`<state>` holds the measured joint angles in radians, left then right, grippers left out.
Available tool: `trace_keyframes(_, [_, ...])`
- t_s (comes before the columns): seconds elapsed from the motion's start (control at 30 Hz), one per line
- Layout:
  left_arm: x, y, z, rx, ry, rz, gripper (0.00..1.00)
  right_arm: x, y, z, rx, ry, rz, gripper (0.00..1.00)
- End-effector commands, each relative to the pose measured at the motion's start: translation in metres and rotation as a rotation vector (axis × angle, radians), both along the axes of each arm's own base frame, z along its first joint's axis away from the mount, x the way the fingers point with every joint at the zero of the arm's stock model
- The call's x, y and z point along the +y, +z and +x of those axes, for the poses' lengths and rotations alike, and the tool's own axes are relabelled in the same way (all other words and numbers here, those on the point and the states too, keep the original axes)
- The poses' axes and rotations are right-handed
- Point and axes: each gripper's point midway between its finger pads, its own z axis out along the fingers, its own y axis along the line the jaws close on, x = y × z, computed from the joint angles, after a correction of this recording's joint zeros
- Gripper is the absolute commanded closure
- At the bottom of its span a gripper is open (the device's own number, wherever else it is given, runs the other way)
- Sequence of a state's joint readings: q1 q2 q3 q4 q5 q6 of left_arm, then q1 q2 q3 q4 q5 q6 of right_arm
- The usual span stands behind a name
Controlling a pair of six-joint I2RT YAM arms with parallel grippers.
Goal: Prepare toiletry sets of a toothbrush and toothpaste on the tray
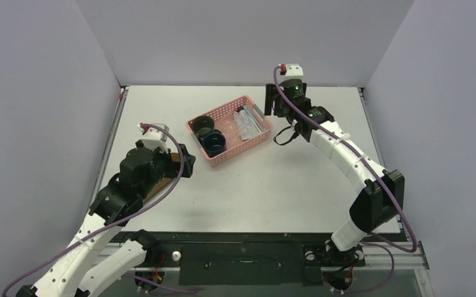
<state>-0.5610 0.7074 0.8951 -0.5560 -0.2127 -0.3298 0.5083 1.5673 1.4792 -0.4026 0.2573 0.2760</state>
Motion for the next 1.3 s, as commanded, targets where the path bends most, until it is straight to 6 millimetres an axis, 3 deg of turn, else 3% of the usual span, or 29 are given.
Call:
trace_keyframes(0.0, [0.004,0.013,0.001,-0.05,0.017,-0.028,0.04,0.013,0.003,0.023,0.022,0.088,0.041,0.3])
trace_keyframes(0.37, [0.002,0.012,0.002,-0.046,0.009,-0.029,0.04,0.014,-0.052,0.072,0.164,0.133,-0.002,0.33])
trace_keyframes(0.43, [0.002,0.011,0.003,-0.043,0.008,-0.027,0.04,0.016,-0.056,0.081,0.173,0.136,-0.011,0.34])
trace_keyframes(0.5, [0.002,0.011,0.003,-0.044,0.008,-0.028,0.04,0.023,-0.073,0.087,0.209,0.165,-0.01,0.35])
trace_keyframes(0.7, [0.001,0.009,0.003,-0.039,0.004,-0.024,0.04,0.031,-0.09,0.104,0.238,0.19,-0.002,0.36])
trace_keyframes(0.93, [0.002,0.008,0.003,-0.036,0.009,-0.017,0.04,0.039,-0.104,0.119,0.255,0.213,0.007,0.37])
trace_keyframes(1.27, [0.004,0.006,0.004,-0.03,0.017,-0.009,0.04,0.044,-0.146,0.127,0.322,0.229,0.009,0.39])
